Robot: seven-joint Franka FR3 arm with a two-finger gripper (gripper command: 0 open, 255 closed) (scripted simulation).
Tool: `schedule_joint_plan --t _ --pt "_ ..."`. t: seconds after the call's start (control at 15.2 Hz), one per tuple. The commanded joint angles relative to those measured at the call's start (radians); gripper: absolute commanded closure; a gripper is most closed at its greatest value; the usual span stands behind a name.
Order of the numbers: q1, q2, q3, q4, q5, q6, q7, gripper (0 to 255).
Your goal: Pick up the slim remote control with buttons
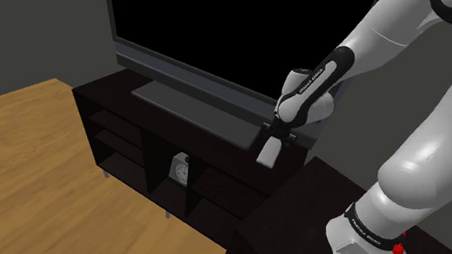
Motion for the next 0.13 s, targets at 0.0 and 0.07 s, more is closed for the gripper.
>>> schedule_joint_plan --t 0.0,0.07 --pt "-0.002 -0.021 0.002 0.0 0.005 -0.022 -0.005 255" --pt "-0.002 -0.021 0.002 0.0 0.005 -0.022 -0.005 255"
